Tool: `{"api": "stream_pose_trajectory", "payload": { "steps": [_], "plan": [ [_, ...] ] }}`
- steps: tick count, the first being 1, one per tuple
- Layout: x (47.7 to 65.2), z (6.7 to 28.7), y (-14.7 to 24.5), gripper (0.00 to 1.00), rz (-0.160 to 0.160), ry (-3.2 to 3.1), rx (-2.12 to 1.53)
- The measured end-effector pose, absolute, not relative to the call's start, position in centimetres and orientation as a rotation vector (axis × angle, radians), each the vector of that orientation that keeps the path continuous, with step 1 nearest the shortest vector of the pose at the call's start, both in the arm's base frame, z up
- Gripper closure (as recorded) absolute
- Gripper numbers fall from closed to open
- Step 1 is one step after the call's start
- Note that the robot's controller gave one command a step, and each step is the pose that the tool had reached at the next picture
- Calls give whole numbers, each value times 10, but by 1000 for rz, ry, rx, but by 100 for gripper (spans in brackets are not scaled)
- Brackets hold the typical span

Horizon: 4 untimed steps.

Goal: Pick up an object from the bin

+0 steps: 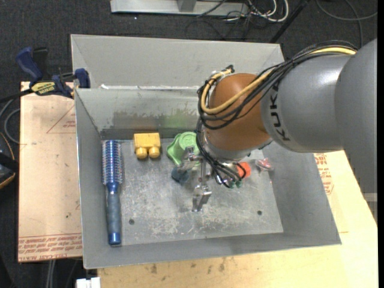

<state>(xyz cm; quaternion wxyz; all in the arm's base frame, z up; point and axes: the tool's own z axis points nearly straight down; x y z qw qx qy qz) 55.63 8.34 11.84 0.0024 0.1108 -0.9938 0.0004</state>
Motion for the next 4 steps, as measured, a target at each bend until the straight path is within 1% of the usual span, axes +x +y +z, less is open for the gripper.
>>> {"api": "stream_pose_trajectory", "payload": {
  "steps": [1,2,3,4],
  "plan": [
    [645,172,84,0,-3,-3150,187],
    [619,87,70,0,-3,-3090,621],
    [618,85,70,100,-3,-3086,619],
    [616,194,65,100,1,-3089,632]
  ]
}}
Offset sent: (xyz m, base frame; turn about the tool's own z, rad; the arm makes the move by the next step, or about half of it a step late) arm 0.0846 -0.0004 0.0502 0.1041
